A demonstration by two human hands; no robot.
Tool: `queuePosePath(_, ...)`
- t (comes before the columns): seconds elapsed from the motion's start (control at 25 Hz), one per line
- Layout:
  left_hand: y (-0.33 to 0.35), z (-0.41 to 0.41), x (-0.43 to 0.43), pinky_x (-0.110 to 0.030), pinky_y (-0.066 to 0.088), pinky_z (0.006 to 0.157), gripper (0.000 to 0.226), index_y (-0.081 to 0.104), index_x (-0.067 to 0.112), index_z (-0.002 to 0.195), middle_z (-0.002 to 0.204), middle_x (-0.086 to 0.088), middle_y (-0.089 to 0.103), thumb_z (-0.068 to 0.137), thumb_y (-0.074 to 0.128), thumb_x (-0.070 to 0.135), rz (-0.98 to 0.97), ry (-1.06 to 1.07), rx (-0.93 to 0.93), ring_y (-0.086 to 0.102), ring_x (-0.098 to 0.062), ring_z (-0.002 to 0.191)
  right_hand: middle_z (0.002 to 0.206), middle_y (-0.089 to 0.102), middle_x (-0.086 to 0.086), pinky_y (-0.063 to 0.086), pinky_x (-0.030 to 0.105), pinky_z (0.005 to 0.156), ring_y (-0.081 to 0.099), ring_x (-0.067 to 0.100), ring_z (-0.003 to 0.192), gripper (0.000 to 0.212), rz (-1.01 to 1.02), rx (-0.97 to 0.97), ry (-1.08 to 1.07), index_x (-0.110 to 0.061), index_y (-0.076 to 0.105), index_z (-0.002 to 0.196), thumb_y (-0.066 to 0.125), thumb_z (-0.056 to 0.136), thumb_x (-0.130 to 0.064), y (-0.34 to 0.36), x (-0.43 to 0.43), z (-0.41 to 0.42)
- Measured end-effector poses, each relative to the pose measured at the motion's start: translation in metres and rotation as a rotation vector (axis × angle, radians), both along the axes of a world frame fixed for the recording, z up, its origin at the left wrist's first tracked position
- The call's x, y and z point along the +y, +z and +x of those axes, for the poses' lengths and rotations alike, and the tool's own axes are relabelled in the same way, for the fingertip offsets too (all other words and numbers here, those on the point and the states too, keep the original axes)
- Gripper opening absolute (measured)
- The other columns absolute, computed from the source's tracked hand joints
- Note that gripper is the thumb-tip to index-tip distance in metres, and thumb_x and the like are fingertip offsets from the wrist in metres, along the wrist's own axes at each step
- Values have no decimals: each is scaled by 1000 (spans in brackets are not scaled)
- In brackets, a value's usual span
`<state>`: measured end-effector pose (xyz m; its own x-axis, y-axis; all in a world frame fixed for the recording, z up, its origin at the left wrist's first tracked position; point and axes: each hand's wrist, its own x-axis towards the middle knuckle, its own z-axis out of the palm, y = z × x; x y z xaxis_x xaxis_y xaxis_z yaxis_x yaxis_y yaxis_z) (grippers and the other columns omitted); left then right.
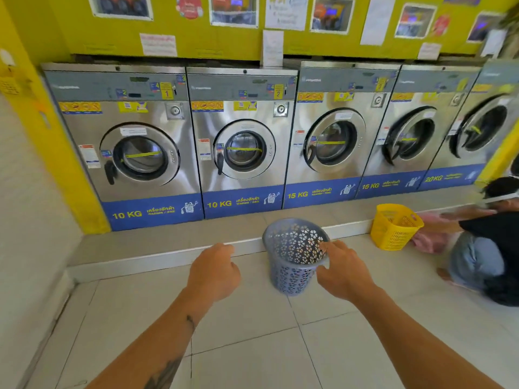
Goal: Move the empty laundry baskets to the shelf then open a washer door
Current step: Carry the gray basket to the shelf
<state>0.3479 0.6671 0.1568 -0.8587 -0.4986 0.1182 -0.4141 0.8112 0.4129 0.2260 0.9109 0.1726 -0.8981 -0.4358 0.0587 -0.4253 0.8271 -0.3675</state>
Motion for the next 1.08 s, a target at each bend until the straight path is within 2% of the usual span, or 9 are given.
queuePosePath(0.24,-28,-145,-31,-34,43,97,46,55,22,132,133,2,55,88,47,23,5,-81,-22,51,-22,119,126,54,5,48,46,91,53,28,110,48,5,-40,-68,-22,51,124,56,77,-33,-33,-27,-138)
queuePosePath(0.52,-68,-301,-30,-35,41,102,51,52,22,136,138,3,53,86,46,20,121,49,-44,50,-21,123,126,53,7,46,46,94,51,31,113,56,37,-141,-7,-23,48,129,52,75,-33,-56,-37,-328)
queuePosePath(0.76,-105,-410,-38,-34,44,96,48,49,24,136,138,2,51,89,52,20,172,61,-76,50,-21,122,136,48,8,42,45,96,46,31,120,57,64,-250,-31,-21,45,135,57,80,-30,-97,-56,-451)
queuePosePath(0.88,-138,-468,-53,-33,45,94,50,47,24,137,137,1,50,88,55,24,184,27,-85,49,-22,120,138,46,8,41,45,97,44,32,121,56,81,-290,-41,-20,45,135,57,80,-29,-128,-73,-501)
queuePosePath(1.08,-240,-560,-84,-35,48,94,51,46,18,138,136,-3,49,88,53,19,176,-31,-131,50,-23,115,133,47,8,41,45,97,44,33,120,58,131,-356,-33,-21,42,135,55,79,-25,-218,-106,-587)
